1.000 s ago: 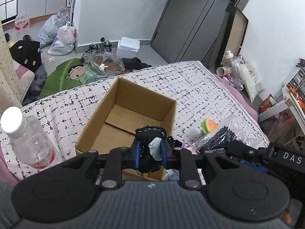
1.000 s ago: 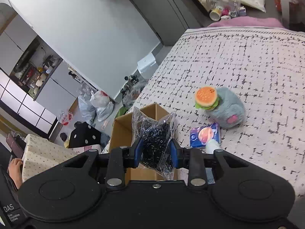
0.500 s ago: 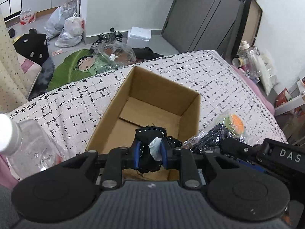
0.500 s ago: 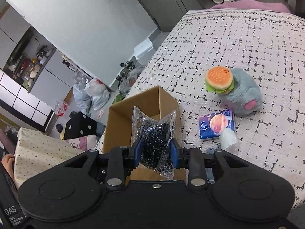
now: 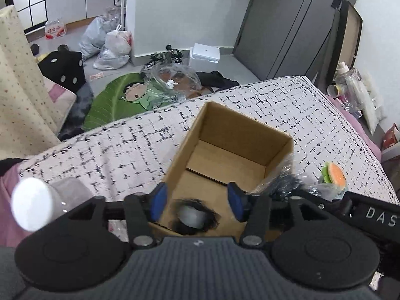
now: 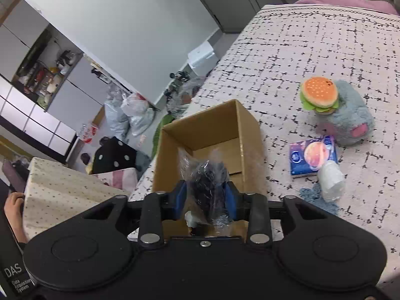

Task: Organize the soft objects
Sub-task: 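Open both grippers to drop the pouch and bead bag into the box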

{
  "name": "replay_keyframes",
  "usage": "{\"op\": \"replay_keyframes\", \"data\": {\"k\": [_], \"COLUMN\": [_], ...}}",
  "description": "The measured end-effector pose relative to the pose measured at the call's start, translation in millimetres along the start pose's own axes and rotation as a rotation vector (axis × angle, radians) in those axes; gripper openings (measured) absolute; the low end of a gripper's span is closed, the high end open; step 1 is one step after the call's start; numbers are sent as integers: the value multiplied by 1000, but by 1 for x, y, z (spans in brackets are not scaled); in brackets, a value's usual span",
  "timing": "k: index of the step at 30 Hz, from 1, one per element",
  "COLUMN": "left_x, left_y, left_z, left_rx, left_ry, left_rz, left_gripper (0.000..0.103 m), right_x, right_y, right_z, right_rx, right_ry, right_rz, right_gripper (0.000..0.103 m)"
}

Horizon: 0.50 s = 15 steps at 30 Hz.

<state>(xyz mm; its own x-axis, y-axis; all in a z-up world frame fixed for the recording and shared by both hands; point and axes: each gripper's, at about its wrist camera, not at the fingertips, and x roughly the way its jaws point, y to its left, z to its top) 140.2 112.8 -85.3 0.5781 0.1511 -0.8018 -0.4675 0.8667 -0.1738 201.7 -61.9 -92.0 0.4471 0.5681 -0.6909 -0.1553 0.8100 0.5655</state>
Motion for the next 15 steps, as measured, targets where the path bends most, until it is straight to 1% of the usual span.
{"op": "replay_keyframes", "data": {"k": [1, 2, 3, 5, 6, 8, 10, 13, 15], "left_x": [-2, -4, -6, -9, -10, -13, -17, -25, -31], "left_y": [0, 0, 0, 0, -1, -4, -7, -12, -14], "left_z": [1, 1, 2, 0, 0, -3, -5, -8, -10], "left_rx": [1, 2, 3, 9, 10, 12, 18, 25, 26], "left_ry": [2, 4, 3, 1, 3, 8, 9, 4, -5], "left_rz": [6, 11, 17, 24, 25, 25, 24, 20, 17], "left_gripper": [65, 67, 68, 71, 74, 75, 76, 77, 77], "right_x": [-2, -4, -8, -15, -19, -27, -37, -49, -58], "right_y": [0, 0, 0, -2, -5, -10, -15, -23, -30], "right_z": [0, 0, 0, 0, 0, 0, -1, -4, -5], "right_rx": [3, 2, 0, 0, 5, 15, 18, 7, 5], "right_ry": [-6, -14, -23, -34, -40, -53, -72, -92, -98], "right_rz": [10, 14, 12, 4, 2, -3, -21, -54, -76], "right_gripper": [50, 53, 58, 62, 65, 72, 83, 89, 90]}}
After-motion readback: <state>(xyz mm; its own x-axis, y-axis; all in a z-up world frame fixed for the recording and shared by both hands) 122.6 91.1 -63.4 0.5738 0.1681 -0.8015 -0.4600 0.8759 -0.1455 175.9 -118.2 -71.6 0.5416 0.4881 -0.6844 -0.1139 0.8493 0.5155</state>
